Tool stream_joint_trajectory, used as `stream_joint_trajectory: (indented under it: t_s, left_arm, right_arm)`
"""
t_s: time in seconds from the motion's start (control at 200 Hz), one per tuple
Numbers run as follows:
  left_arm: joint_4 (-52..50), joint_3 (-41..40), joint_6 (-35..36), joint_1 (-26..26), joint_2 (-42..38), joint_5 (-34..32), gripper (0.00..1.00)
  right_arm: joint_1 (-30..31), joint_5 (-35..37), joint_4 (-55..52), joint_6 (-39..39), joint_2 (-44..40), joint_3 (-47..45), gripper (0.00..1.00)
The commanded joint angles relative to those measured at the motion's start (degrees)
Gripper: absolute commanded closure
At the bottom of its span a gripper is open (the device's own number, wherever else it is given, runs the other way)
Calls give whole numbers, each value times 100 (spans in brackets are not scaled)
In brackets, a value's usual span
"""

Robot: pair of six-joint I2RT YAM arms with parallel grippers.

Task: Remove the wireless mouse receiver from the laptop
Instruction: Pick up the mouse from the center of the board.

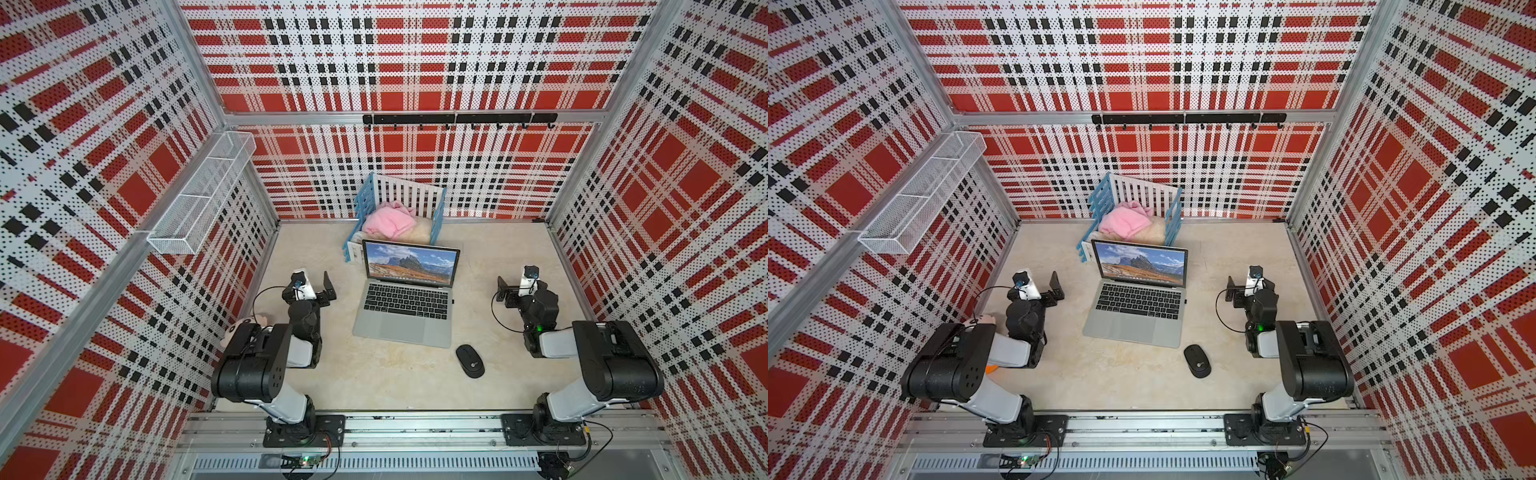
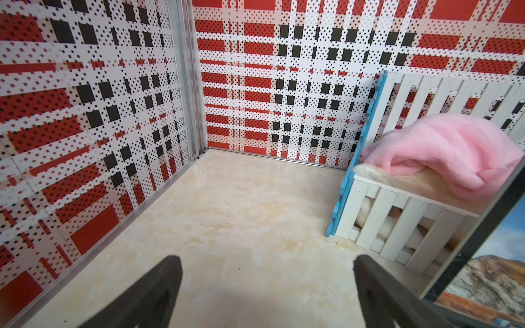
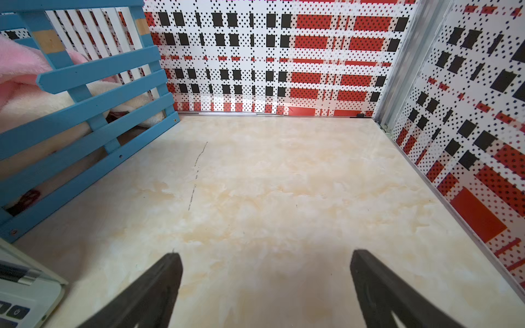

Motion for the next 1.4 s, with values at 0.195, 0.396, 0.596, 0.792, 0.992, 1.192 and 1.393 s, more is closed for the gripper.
stream_joint_trajectory:
  t_s: [0.195,0.396,0.596,0.792,0.992,1.192,1.393]
  left_arm:
    - [-19,-71,5,117,-129,297,1]
    - [-16,-71,6,112,-123,280,1]
    - [-17,-62,45,36,-120,129,1]
    - [-19,-74,14,99,-132,241,1]
    - [-980,88,64,-252,-1121,-755,1]
    - [-2656,404,-851,-548,-2400,-1057,1]
    - [-3816,406,-1850,-663,-3608,-154,1]
  right_arm:
    - [46,82,-64,-8,-147,-28,0]
    - [48,231,-114,39,-134,-2,0]
    - [46,241,-88,42,-138,-20,0]
    - [98,679,-1271,197,-555,441,0]
    - [278,776,-4297,960,-1205,1717,0]
    - [831,716,-6154,1369,-1437,2240,1]
    - [1451,761,-7631,1959,-2354,2229,1]
